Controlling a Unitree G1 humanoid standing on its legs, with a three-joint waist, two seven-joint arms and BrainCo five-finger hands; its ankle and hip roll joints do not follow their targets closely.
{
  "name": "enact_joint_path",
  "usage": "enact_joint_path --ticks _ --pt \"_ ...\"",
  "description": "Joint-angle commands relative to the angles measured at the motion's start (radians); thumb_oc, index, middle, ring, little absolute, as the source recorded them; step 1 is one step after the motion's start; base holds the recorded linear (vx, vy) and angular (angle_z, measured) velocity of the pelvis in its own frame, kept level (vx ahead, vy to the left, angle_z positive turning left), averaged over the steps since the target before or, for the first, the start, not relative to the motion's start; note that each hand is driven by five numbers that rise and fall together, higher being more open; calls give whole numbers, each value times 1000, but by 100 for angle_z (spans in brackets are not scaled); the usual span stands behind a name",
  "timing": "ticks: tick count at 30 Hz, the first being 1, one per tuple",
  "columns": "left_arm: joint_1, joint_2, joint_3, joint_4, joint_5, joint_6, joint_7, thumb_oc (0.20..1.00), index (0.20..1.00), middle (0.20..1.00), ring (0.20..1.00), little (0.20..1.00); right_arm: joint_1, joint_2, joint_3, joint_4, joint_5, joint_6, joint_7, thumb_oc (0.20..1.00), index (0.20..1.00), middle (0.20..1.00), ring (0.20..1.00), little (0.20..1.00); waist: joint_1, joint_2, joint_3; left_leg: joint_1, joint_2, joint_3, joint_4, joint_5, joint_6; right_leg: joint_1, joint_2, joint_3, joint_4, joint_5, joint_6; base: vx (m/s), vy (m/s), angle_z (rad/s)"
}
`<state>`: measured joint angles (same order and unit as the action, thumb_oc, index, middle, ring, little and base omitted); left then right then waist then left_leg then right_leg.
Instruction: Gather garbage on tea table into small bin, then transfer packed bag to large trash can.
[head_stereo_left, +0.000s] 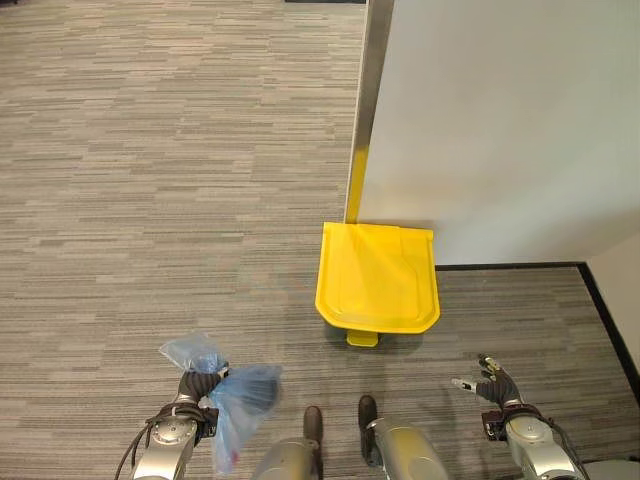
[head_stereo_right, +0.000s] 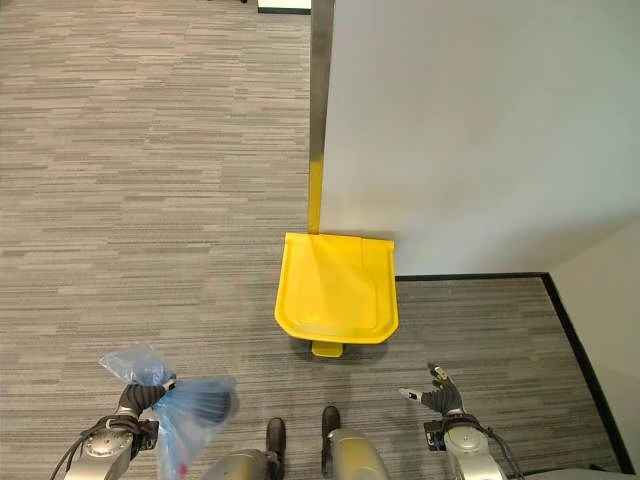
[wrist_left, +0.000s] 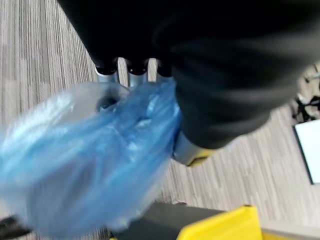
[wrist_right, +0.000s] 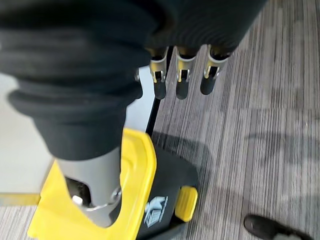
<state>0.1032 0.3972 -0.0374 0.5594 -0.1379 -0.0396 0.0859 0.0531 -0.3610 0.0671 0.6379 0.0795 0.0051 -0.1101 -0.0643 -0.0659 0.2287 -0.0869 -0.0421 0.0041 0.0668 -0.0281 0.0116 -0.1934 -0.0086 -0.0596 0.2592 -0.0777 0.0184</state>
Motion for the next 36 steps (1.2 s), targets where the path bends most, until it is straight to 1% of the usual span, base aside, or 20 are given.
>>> enact_joint_path --ticks 1,3,5,6,7,8,9,12,13,14,18,24,26,31,32,34,36 --pt "-46 40 6 -43 -9 -52 5 200 200 200 200 200 -5 -29 -8 -7 24 -44 -24 1000 1000 1000 1000 1000 -36 -15 -44 112 -27 39 128 -173 -46 14 4 13 -136 59 76 51 -113 25" --pt "-47 37 3 -46 -11 -52 1 200 200 200 200 200 3 -29 -13 -7 29 -45 -22 1000 1000 1000 1000 1000 -50 -16 -46 89 9 87 171 -156 -62 46 -11 -5 -179 64 72 18 -41 58" --pt "-46 32 -3 -43 -8 -50 -5 200 200 200 200 200 5 -35 -16 3 28 -42 -23 1000 1000 1000 1000 1000 -59 -20 -51 76 53 143 154 -144 -61 73 -31 -13 -217 69 75 1 55 52" --pt "-45 31 -3 -41 -4 -49 -6 200 200 200 200 200 4 -35 -16 8 27 -43 -27 1000 1000 1000 1000 1000 -59 -22 -53 70 65 154 138 -141 -59 78 -40 -13 -225 73 77 -5 84 35" --pt "-46 30 -4 -36 -2 -51 -6 200 200 200 200 200 2 -35 -18 18 29 -41 -31 1000 1000 1000 1000 1000 -62 -26 -58 55 82 160 129 -127 -64 81 -53 -18 -235 77 81 -5 91 34" --pt "-44 29 -5 -37 2 -50 -6 200 200 200 200 200 2 -33 -21 22 31 -40 -33 1000 1000 1000 1000 1000 -63 -32 -62 24 100 166 128 -103 -68 83 -69 -23 -250 85 83 -4 102 29" --pt "-42 29 -4 -36 5 -46 -4 200 200 200 200 200 5 -33 -23 22 30 -38 -33 1000 1000 1000 1000 1000 -59 -33 -60 -1 108 170 129 -84 -72 89 -78 -27 -256 88 86 8 105 18" --pt "-30 25 -5 -37 13 -43 -13 200 200 200 200 200 19 -28 -31 14 17 -33 -24 1000 1000 1000 1000 1000 -67 -16 -70 45 102 164 67 -86 -82 96 -71 -24 -255 85 86 36 132 5" --pt "-24 21 -6 -37 19 -42 -10 200 200 200 200 200 16 -24 -29 8 16 -31 -25 1000 1000 1000 1000 1000 -66 -14 -65 41 84 132 68 -85 -77 95 -69 -6 -248 89 83 44 176 -35" --pt "-25 22 -6 -32 20 -42 -10 200 200 200 200 200 13 -23 -29 9 15 -30 -25 1000 1000 1000 1000 1000 -66 -13 -66 44 77 126 54 -86 -73 95 -69 2 -248 91 84 35 153 -35" --pt "-29 35 -2 -28 23 -43 -8 200 200 200 200 200 5 -13 -19 18 6 -24 -22 1000 1000 1000 1000 1000 -59 -14 -72 76 55 145 8 -82 -54 90 -66 32 -241 99 95 40 112 -27" --pt "-22 45 12 -39 17 -44 0 200 200 200 200 200 -13 -3 -6 13 -3 -19 -18 1000 1000 1000 1000 1000 -44 -24 -68 89 31 165 14 -106 -23 81 -65 77 -228 104 111 51 104 -30" --pt "-19 46 17 -48 11 -44 2 200 200 200 200 200 -28 -2 3 9 -5 -19 -14 1000 1000 1000 1000 1000 -30 -29 -59 78 20 166 38 -123 -7 66 -68 96 -211 109 120 51 128 -33" --pt "-21 51 22 -49 11 -43 8 200 200 200 200 200 -48 3 14 6 -10 -19 -17 1000 1000 1000 1000 1000 -14 -33 -48 65 3 159 59 -143 15 44 -72 107 -170 104 135 33 98 -17" --pt "-21 51 22 -49 11 -43 8 200 200 200 200 200 -48 3 14 6 -10 -19 -17 1000 1000 1000 1000 1000 -14 -33 -48 65 3 159 59 -143 15 43 -72 108 -168 103 135 41 119 -4" --pt "-21 56 26 -59 9 -42 9 200 200 200 200 200 -51 7 17 -1 -10 -20 -13 1000 1000 1000 1000 1000 -6 -31 -34 68 -15 140 68 -156 30 9 -75 111 -89 104 152 47 148 -5" --pt "-25 59 29 -62 7 -42 11 200 200 200 200 200 -57 8 16 0 -8 -19 -11 1000 1000 1000 1000 1000 -5 -28 -17 74 -24 139 79 -164 41 -27 -84 101 -10 130 166 56 131 -29"
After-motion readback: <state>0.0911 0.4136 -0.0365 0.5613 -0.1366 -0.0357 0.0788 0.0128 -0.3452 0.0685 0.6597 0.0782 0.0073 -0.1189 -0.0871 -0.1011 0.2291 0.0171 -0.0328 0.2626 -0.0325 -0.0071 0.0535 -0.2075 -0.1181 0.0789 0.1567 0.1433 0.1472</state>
